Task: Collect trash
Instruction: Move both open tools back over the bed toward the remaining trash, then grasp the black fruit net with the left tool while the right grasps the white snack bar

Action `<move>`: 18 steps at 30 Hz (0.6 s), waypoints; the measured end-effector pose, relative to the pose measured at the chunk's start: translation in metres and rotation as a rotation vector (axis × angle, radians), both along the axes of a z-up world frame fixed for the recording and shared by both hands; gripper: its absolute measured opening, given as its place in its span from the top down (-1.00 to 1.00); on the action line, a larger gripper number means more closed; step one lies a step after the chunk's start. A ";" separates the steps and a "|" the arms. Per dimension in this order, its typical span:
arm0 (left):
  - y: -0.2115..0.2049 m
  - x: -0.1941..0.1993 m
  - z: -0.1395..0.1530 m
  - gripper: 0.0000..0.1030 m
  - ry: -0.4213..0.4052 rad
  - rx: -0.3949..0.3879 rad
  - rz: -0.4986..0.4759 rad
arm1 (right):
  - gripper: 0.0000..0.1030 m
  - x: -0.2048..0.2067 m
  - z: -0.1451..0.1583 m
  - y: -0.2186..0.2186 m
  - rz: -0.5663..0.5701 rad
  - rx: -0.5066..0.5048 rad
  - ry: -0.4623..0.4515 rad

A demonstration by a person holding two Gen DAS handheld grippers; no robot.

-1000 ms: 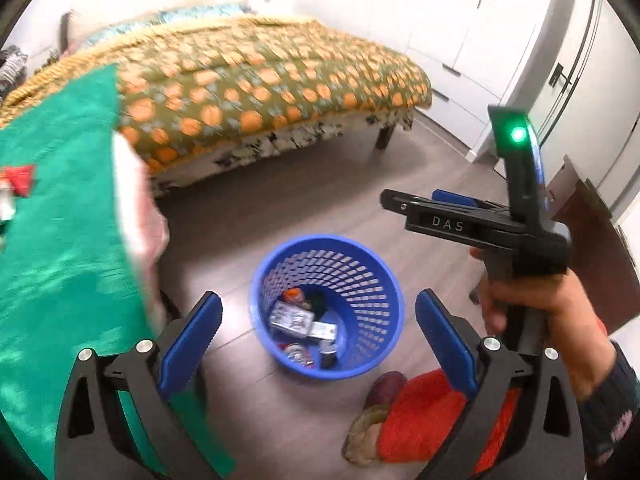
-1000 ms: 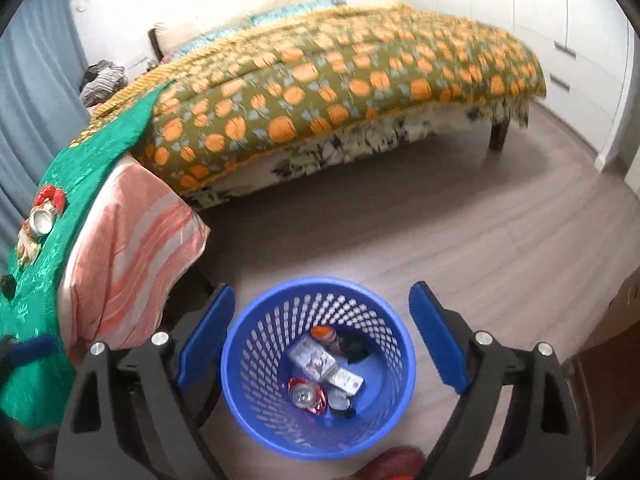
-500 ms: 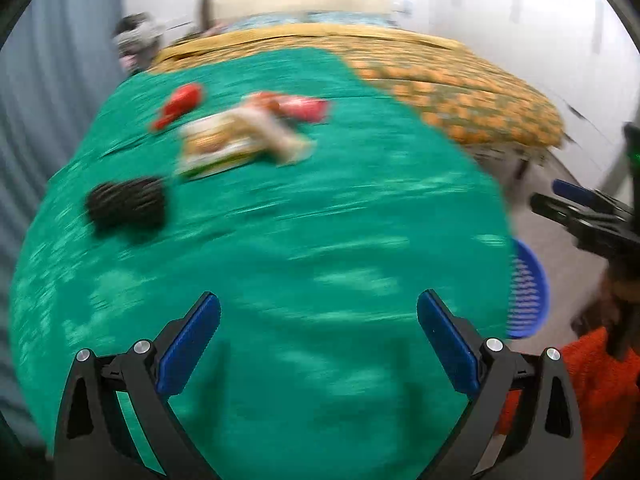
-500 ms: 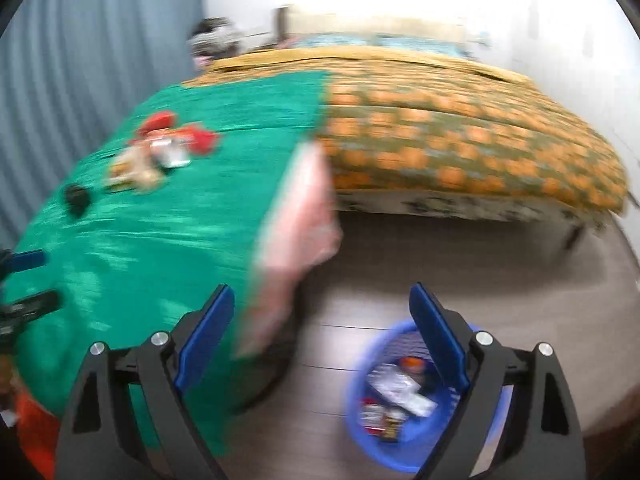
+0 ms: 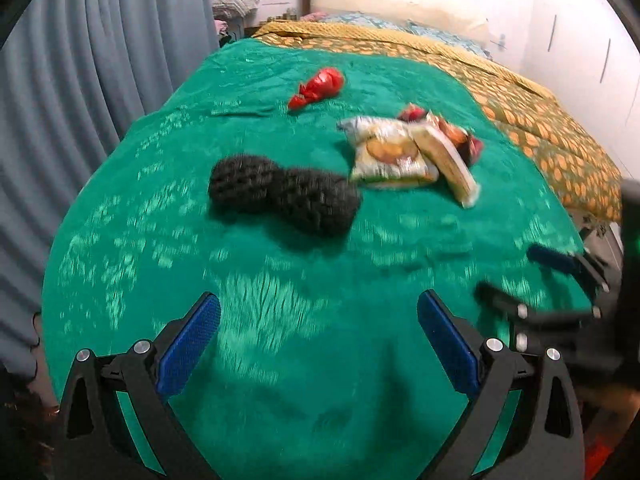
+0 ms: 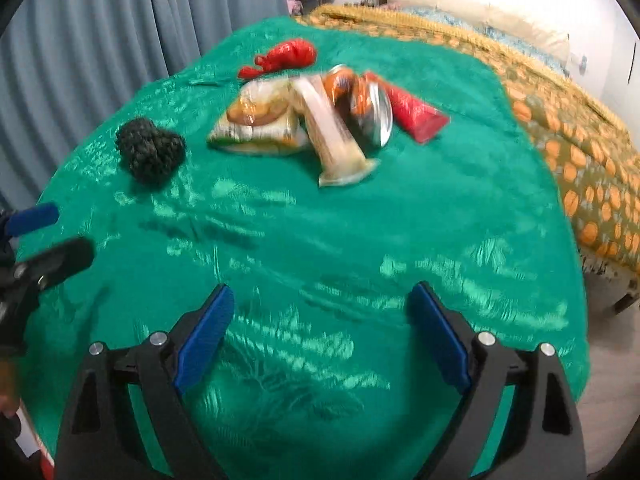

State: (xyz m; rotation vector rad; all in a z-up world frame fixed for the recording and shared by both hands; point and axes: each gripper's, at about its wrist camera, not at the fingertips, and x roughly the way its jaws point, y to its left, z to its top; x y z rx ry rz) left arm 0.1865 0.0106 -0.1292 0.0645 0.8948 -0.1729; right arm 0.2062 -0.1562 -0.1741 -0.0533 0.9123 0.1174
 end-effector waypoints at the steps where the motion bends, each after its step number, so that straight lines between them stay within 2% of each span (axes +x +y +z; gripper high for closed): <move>1: -0.004 0.009 0.001 -0.89 -0.006 0.005 0.006 | -0.72 0.000 -0.001 -0.002 -0.004 0.013 0.002; 4: -0.019 0.032 0.001 -0.89 -0.015 0.021 0.034 | -0.73 -0.002 -0.002 -0.003 -0.007 0.012 0.000; 9: -0.024 0.069 -0.008 -0.89 0.005 0.043 0.147 | -0.73 -0.002 -0.002 -0.002 -0.009 0.014 -0.001; 15: 0.014 0.062 -0.010 -0.89 0.045 0.019 0.206 | -0.73 -0.001 -0.002 -0.003 -0.009 0.019 -0.002; 18: 0.046 0.047 -0.008 -0.89 0.042 0.044 0.222 | -0.73 -0.002 -0.002 -0.003 -0.010 0.017 -0.004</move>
